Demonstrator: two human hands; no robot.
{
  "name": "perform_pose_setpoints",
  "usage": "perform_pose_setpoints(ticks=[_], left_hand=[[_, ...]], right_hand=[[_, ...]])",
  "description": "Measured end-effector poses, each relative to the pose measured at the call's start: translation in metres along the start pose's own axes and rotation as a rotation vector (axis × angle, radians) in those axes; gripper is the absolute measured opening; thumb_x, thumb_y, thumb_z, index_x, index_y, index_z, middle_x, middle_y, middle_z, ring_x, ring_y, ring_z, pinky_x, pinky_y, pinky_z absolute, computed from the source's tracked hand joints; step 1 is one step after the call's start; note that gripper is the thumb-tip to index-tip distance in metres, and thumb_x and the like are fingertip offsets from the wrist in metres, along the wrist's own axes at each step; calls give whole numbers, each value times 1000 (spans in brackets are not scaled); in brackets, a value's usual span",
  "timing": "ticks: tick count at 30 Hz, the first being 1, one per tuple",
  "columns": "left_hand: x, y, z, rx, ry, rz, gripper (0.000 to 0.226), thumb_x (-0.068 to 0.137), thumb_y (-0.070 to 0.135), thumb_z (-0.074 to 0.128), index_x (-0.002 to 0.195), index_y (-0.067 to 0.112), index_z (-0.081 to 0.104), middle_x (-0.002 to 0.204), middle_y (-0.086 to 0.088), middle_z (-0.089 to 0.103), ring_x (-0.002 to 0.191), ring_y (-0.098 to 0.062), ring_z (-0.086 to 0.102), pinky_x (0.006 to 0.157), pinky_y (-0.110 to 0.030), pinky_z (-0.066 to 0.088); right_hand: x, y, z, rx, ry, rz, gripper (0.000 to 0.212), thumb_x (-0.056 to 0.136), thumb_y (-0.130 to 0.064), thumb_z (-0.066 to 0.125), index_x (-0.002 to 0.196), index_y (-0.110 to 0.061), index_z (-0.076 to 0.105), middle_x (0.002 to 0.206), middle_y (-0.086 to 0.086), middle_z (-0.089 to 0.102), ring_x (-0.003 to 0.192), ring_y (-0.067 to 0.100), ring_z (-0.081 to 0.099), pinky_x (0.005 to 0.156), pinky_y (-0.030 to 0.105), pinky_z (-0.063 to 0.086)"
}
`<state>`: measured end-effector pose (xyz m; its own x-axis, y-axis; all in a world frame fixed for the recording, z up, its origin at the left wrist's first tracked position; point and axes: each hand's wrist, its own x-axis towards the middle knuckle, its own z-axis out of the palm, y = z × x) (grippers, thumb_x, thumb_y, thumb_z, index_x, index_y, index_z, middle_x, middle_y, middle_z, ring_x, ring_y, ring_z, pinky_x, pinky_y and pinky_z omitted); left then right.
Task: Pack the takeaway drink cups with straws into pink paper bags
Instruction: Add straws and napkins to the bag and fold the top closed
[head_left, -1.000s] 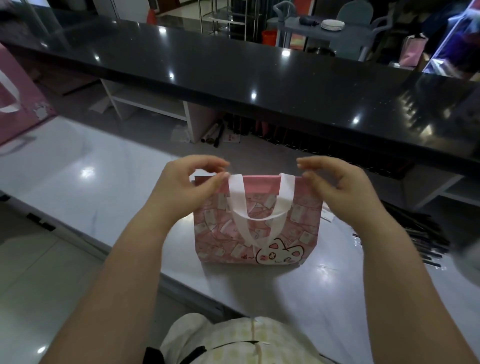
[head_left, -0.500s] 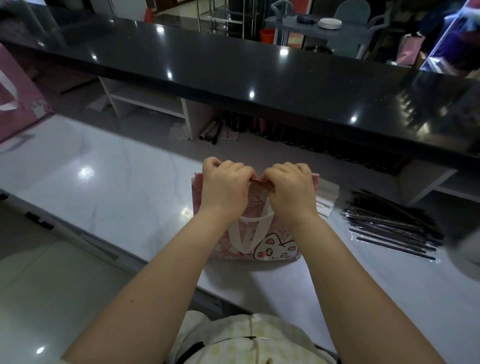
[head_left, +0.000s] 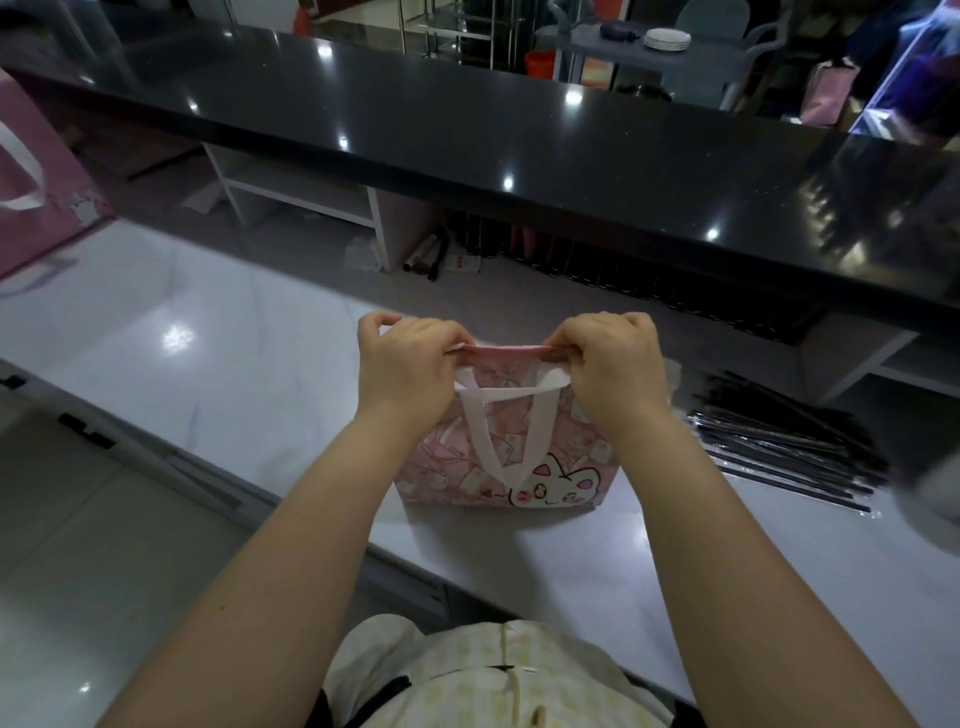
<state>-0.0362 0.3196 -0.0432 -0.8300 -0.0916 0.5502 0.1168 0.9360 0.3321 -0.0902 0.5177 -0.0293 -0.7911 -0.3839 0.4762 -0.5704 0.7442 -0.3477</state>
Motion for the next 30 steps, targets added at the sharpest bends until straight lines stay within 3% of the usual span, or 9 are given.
perform_pose_setpoints(ticks=[4, 7, 9, 12, 17, 20, 23, 26, 30], left_hand=[[-6, -9, -6, -53, 33, 70, 6, 87, 25, 71, 90, 23, 75, 83, 11, 73, 81, -13, 66, 94, -41, 33], [-12, -28, -16, -122, 17, 88, 17, 86, 33, 70, 97, 20, 75, 88, 9, 74, 83, -10, 64, 98, -40, 33], [-15, -39, -22, -178, 25, 50, 16, 86, 26, 70, 99, 17, 75, 92, 7, 74, 87, -10, 63, 99, -39, 36], [-16, -39, -22, -177, 23, 12, 18, 81, 3, 72, 96, 14, 75, 90, 5, 73, 86, -16, 63, 93, -38, 39], [-8, -29, -15, -135, 85, -105, 26, 79, -10, 62, 87, 13, 73, 81, 5, 71, 76, -20, 61, 88, -40, 40], [-15, -34, -11, -253, 114, -143, 19, 85, -1, 66, 92, 15, 74, 87, 8, 71, 79, -9, 59, 89, -27, 44], [-29, -42, -14, -532, 89, -279, 22, 86, 3, 70, 99, 20, 72, 94, 17, 70, 91, 0, 64, 88, -12, 47], [-36, -50, -16, -612, 117, -388, 26, 87, 7, 70, 92, 33, 69, 87, 27, 70, 90, 2, 66, 86, -15, 51], [-24, -49, -17, -696, 120, -409, 19, 86, 14, 73, 97, 30, 69, 89, 20, 71, 87, -2, 68, 82, -17, 54]], right_hand=[[-7, 8, -2, 83, 50, -31, 9, 85, -15, 70, 91, -18, 76, 86, -6, 73, 82, 17, 63, 86, 37, 37], [-15, 29, -8, 242, 14, 51, 20, 88, -14, 68, 107, -20, 74, 97, -17, 69, 93, 8, 60, 89, 41, 48], [-22, 43, -12, 360, -27, 148, 29, 90, -5, 63, 112, -22, 71, 99, -24, 63, 98, 4, 59, 90, 35, 51], [-24, 49, -10, 372, -22, 208, 35, 88, 7, 57, 106, -19, 72, 96, -19, 63, 98, 9, 61, 88, 38, 55], [-21, 41, 1, 321, 171, 170, 30, 84, 7, 52, 93, -9, 75, 88, -2, 70, 88, 25, 65, 77, 48, 55], [-29, 43, 5, 358, 189, 178, 28, 87, 6, 56, 99, -10, 75, 96, -2, 71, 92, 17, 66, 83, 42, 56], [-38, 52, 1, 577, 162, 286, 29, 90, 2, 60, 100, -22, 72, 99, -13, 69, 95, 5, 65, 84, 28, 55], [-40, 58, -2, 656, 207, 346, 31, 89, 1, 62, 92, -29, 69, 93, -11, 69, 91, 6, 66, 81, 23, 55], [-30, 52, 2, 709, 247, 336, 39, 87, 9, 58, 87, -29, 70, 88, -10, 70, 84, 0, 66, 74, 15, 52]])
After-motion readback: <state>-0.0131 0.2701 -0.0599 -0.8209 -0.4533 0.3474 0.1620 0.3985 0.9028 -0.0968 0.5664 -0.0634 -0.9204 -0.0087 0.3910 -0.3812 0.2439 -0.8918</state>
